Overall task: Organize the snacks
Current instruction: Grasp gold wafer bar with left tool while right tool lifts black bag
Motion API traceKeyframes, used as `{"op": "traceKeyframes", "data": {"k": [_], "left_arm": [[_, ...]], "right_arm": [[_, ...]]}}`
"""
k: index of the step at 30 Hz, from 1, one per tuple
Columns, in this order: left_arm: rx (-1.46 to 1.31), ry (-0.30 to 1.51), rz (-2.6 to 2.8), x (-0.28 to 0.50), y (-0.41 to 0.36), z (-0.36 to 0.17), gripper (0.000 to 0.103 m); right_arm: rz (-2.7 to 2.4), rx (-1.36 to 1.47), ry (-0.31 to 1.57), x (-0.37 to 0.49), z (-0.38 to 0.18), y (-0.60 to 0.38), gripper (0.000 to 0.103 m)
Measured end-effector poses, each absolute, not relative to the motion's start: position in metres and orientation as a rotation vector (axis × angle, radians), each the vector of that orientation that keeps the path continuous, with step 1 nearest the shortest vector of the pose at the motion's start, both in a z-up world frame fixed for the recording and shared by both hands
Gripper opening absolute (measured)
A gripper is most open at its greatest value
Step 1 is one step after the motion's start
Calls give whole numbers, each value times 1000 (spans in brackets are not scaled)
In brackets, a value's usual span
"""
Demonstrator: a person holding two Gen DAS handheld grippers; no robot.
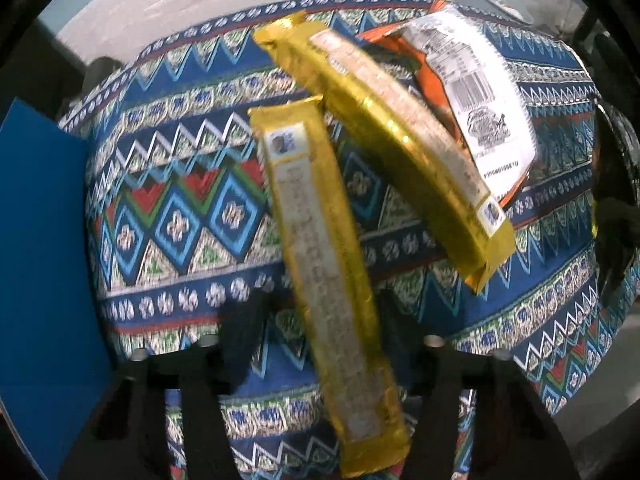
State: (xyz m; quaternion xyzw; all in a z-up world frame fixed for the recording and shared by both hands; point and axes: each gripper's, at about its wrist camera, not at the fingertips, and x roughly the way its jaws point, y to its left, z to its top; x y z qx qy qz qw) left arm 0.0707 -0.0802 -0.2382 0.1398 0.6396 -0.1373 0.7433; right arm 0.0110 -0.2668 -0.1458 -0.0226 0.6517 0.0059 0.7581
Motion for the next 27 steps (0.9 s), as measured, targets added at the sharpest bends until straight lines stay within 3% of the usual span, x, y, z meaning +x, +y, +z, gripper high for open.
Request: {"op": "traceKeyframes", "data": {"k": [2, 8, 27], "left_arm": [[304, 1392, -309, 75, -84, -238, 38], [354, 1341, -293, 76, -102, -224, 30], [308, 1152, -248, 34, -65, -134, 29]], "right_arm": [[11, -51, 1423, 11, -146, -266, 56], [28, -62, 1425, 12, -146, -262, 56], [108, -89, 1345, 27, -107, -216, 55]]}}
